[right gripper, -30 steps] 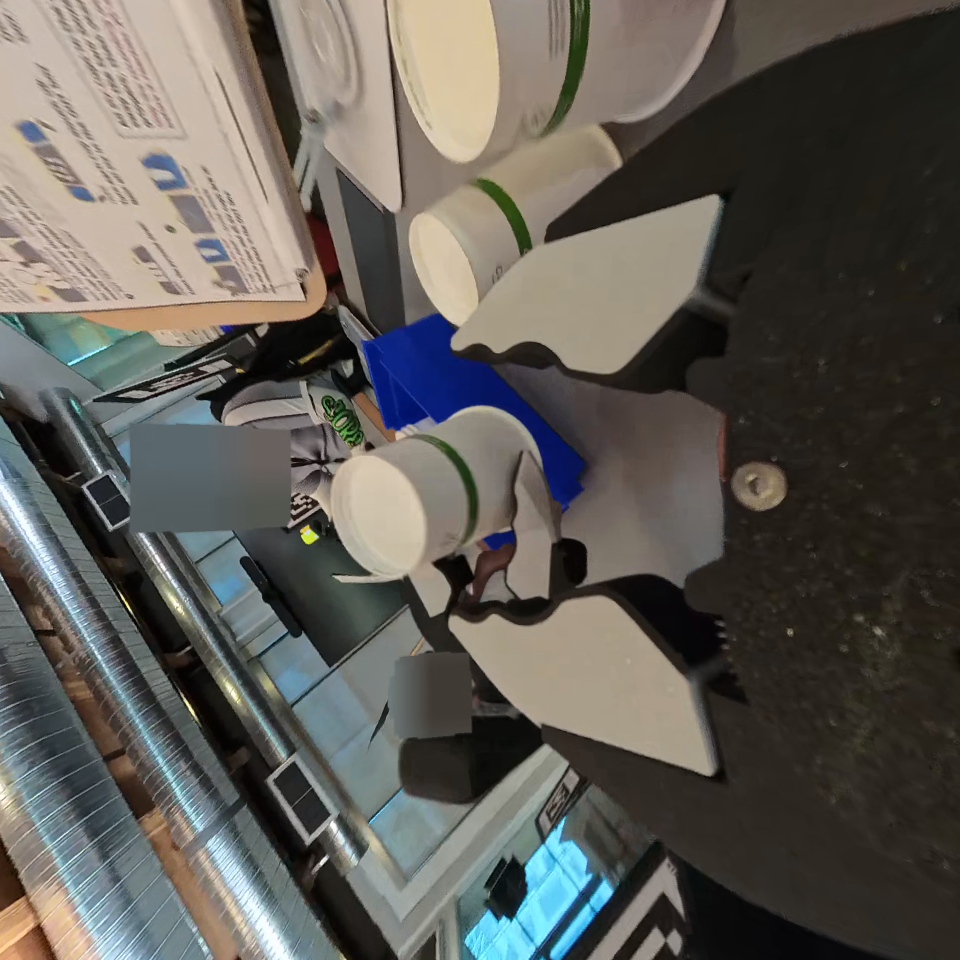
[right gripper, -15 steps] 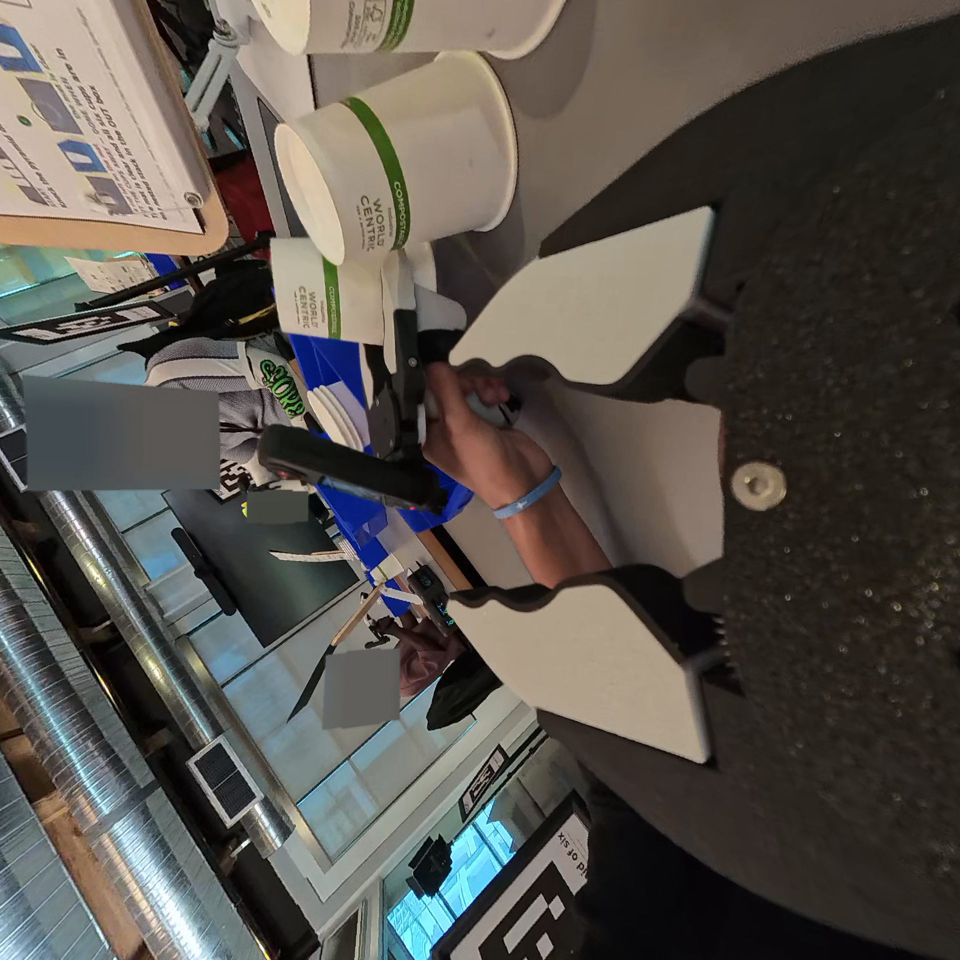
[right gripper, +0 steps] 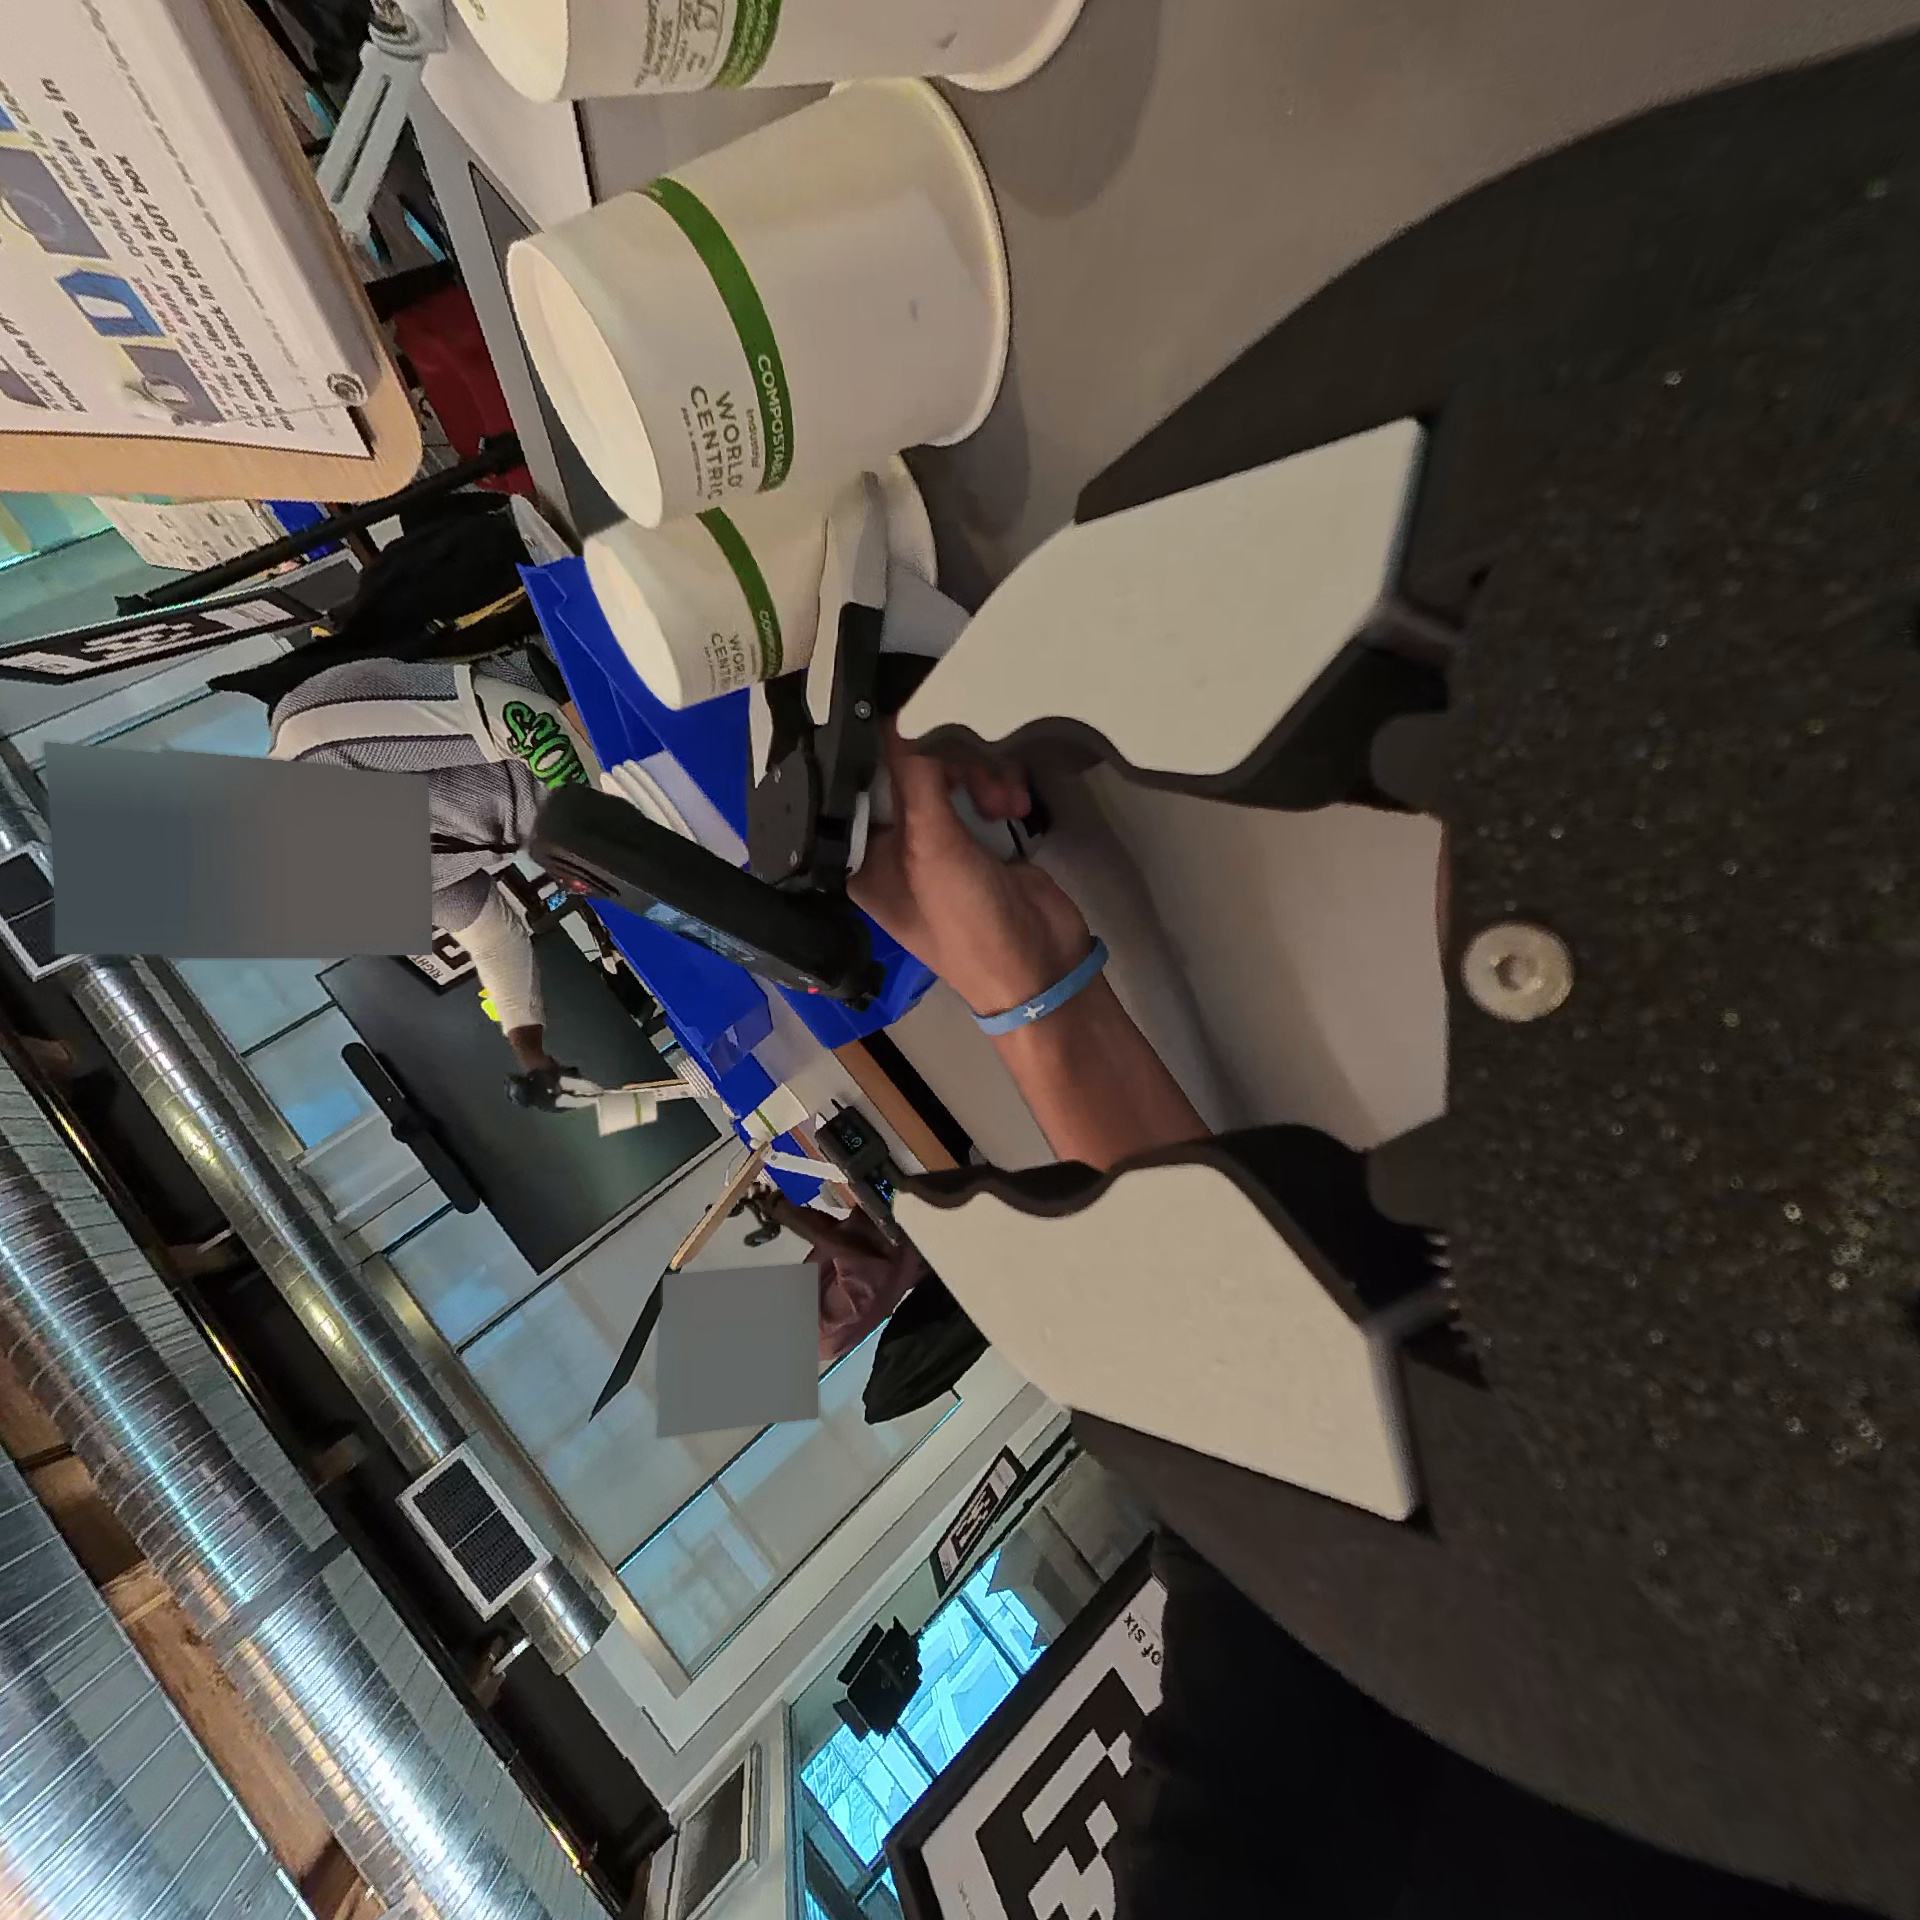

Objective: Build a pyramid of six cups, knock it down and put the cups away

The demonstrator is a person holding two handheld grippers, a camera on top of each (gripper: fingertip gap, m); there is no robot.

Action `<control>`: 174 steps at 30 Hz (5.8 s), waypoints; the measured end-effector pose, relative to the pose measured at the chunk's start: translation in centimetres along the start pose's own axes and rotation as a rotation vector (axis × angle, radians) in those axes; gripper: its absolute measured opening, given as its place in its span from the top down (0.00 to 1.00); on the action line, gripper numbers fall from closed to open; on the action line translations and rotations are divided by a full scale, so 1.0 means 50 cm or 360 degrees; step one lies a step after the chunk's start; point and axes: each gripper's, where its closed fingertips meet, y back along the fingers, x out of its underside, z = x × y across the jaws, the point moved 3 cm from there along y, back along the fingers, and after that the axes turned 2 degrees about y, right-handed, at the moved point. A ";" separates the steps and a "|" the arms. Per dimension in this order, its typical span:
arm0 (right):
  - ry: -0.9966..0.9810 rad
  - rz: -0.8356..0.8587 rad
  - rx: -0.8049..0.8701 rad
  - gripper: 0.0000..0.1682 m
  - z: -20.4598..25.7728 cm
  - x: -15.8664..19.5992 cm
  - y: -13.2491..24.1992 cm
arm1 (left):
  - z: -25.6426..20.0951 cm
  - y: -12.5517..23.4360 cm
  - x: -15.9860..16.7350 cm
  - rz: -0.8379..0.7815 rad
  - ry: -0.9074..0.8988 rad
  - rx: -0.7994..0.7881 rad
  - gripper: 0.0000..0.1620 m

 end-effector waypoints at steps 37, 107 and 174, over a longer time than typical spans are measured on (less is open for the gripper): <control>0.0512 0.0233 0.0429 0.54 -0.065 0.017 0.050 | 0.024 0.352 0.035 -0.0271 0.0418 0.0516 0.43; 0.0459 0.0331 0.0310 0.60 -0.021 0.080 0.075 | 0.368 0.222 -0.067 0.0818 -0.0970 0.0870 0.97; -0.0305 -0.0452 -0.0334 0.45 -0.038 -0.068 -0.161 | 0.157 0.475 -0.375 0.0128 -0.0072 0.1250 0.98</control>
